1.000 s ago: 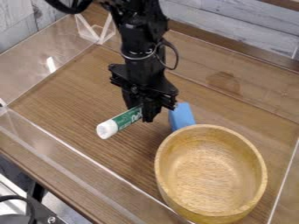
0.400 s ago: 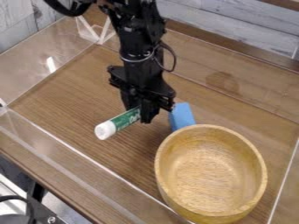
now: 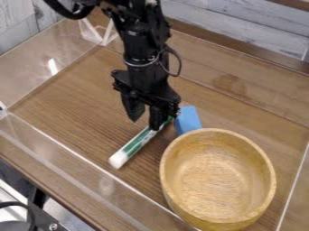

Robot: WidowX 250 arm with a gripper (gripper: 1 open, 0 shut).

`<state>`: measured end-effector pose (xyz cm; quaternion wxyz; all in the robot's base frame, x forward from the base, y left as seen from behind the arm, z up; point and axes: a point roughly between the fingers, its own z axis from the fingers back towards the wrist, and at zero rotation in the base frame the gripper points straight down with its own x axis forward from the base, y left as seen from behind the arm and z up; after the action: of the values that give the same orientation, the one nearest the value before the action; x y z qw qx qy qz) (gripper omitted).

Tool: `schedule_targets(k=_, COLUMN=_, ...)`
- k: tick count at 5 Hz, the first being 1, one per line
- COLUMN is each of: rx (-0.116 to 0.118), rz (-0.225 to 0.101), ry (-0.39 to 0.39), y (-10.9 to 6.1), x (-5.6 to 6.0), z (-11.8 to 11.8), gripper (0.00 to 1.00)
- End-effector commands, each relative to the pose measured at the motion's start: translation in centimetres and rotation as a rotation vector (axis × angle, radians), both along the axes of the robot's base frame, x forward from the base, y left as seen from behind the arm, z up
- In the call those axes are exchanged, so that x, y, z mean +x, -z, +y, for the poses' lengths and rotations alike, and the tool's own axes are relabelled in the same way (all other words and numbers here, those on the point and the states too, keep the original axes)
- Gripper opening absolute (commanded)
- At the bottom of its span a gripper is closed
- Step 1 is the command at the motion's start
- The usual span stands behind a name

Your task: Remove the green marker from inside the brown bowl and put it on the table

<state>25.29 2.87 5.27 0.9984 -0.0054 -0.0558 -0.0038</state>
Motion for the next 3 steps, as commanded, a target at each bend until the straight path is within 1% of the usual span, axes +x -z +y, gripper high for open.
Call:
schedule_targets(k=1, rx=0.003, rz=-0.028, ry=-0.001, y=-0.75, x=0.46, z=0.33, gripper=1.0)
schedule_targets(k=2, rx=0.003, rz=-0.027, ry=0.012, y=-0.33, x=0.32, z=0.29, gripper=1.0)
schedule_targets(k=3, rx=-0.008, rz=-0.024, ry=0.006, y=-1.16, x=0.47, z=0.43, gripper=1.0)
